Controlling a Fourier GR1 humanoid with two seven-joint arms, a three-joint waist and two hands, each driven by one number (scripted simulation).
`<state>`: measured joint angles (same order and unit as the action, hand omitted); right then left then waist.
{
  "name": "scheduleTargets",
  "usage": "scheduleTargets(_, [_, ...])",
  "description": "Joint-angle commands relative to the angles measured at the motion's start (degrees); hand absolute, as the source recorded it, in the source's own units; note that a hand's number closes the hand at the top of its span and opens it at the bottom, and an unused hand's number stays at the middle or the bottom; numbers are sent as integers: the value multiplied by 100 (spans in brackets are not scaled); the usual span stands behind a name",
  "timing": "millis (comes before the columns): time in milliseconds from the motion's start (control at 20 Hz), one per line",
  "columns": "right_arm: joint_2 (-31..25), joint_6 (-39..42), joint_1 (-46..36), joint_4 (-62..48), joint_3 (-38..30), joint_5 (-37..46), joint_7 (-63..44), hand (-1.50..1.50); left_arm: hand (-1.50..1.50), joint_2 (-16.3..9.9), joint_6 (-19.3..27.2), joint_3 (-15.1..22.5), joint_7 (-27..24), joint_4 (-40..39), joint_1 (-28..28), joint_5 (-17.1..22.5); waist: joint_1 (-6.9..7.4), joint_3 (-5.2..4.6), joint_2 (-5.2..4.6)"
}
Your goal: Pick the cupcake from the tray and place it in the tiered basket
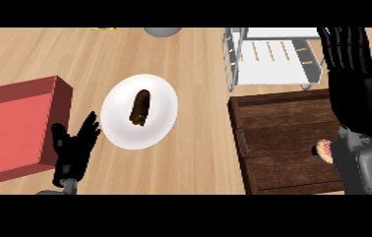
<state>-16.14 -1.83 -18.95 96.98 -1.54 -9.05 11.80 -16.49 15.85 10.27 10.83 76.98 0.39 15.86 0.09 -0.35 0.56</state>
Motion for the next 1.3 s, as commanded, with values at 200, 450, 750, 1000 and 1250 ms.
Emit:
scheduleTargets(200, [-746,2007,959,-953,-297,-1606,-670,150,0,-882,206,-209,-816,459,-649,-954,-128,75,-76])
scheduleTargets(450, [-1539,784,1665,-2180,-1235,-503,-1074,-150,0,-1096,86,-274,-870,616,-794,-996,-185,52,-131])
scheduleTargets(750, [-2862,2628,1812,-2975,-2098,-1199,-497,-150,0,-1167,-146,-322,-731,724,-771,-1034,-38,40,-57])
scheduleTargets(1000, [-3894,3589,1810,-2599,-1387,-351,-528,-150,0,-953,15,-170,-889,314,-1051,-1307,-57,31,-86])
scheduleTargets(1250, [-4495,4156,1384,-2423,-873,178,-839,-150,0,-944,-115,-192,-916,283,-1083,-1300,80,30,-93])
